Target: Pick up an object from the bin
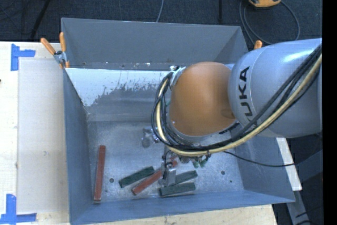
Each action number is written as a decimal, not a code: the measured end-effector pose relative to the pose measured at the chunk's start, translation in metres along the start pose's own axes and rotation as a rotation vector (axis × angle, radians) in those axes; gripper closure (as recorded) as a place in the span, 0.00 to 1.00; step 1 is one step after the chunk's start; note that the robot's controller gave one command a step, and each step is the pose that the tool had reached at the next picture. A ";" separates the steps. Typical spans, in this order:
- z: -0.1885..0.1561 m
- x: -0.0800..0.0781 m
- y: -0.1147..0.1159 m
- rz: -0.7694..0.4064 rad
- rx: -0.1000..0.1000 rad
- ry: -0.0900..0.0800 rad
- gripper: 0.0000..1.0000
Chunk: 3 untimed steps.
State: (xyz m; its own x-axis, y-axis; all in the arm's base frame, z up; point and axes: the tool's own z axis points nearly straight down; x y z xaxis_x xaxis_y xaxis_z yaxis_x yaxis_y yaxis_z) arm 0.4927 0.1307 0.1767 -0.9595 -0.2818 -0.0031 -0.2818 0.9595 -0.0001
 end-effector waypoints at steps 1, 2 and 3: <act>0.057 -0.006 0.018 -0.308 0.000 0.002 0.00; 0.097 -0.021 0.014 -0.344 -0.002 0.003 1.00; 0.097 -0.021 0.014 -0.343 -0.002 0.003 1.00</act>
Offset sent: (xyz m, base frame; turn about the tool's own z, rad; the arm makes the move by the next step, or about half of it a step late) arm 0.0161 0.0188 -0.0974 -0.3469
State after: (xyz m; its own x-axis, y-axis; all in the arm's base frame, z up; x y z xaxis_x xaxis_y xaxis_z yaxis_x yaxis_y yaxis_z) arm 0.5093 0.1497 0.0796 -0.8089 -0.5879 -0.0002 -0.5879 0.8089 0.0013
